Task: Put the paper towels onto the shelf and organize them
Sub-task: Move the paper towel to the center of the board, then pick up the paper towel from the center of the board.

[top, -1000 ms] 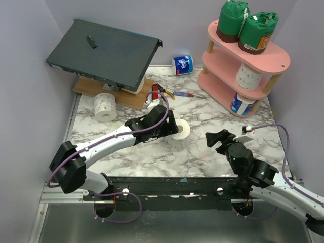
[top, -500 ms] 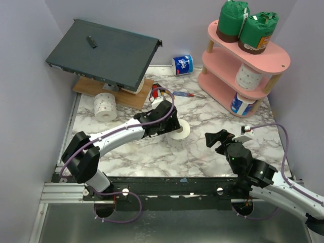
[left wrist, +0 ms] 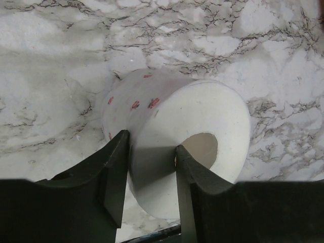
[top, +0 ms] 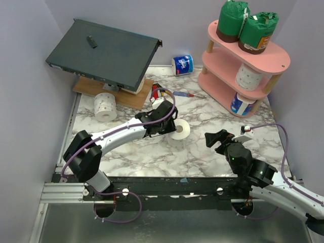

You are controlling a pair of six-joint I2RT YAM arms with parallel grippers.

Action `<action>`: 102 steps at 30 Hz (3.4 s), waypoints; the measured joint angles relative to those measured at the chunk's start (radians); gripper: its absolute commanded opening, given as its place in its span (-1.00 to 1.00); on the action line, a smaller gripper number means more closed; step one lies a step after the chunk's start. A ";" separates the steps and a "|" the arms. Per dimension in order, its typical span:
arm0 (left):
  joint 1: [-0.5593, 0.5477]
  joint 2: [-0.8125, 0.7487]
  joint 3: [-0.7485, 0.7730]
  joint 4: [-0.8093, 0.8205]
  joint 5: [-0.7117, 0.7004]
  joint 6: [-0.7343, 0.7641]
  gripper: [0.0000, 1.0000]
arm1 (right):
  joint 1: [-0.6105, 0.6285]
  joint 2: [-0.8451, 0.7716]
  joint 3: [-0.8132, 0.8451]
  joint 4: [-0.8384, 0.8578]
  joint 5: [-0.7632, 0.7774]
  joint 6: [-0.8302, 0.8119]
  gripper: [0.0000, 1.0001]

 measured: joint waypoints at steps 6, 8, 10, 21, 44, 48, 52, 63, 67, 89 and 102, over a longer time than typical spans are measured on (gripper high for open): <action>-0.014 0.017 0.027 -0.003 -0.002 0.008 -0.69 | 0.000 -0.002 0.000 0.000 -0.002 -0.002 0.92; -0.023 0.039 0.059 -0.009 0.000 0.018 -0.74 | 0.000 -0.005 0.000 0.000 -0.004 -0.004 0.91; -0.028 0.066 0.101 -0.014 0.003 0.024 -0.77 | 0.000 -0.009 0.000 -0.001 -0.006 -0.006 0.91; -0.032 0.219 0.359 -0.026 0.017 0.069 -0.75 | 0.000 -0.001 0.039 -0.050 -0.007 -0.002 0.90; -0.031 0.282 0.363 0.007 0.043 0.121 0.80 | 0.000 0.117 0.168 -0.120 -0.008 -0.068 0.90; -0.037 0.183 0.316 0.011 0.040 0.130 0.80 | 0.000 0.160 0.189 -0.113 -0.013 -0.107 0.86; -0.042 0.029 0.209 0.026 0.014 0.131 0.78 | 0.000 0.238 0.252 -0.092 -0.014 -0.171 0.83; -0.065 -0.348 -0.216 0.064 -0.051 0.105 0.71 | 0.000 0.747 0.551 -0.039 -0.030 -0.418 0.85; -0.074 -0.447 -0.343 0.080 -0.051 0.107 0.71 | 0.000 0.812 0.557 -0.037 -0.096 -0.492 0.75; -0.074 -0.614 -0.550 0.101 -0.076 0.112 0.71 | -0.117 1.027 0.673 -0.017 -0.299 -0.599 0.48; -0.074 -0.583 -0.550 0.100 -0.076 0.118 0.71 | -0.135 1.090 0.673 -0.019 -0.290 -0.621 0.50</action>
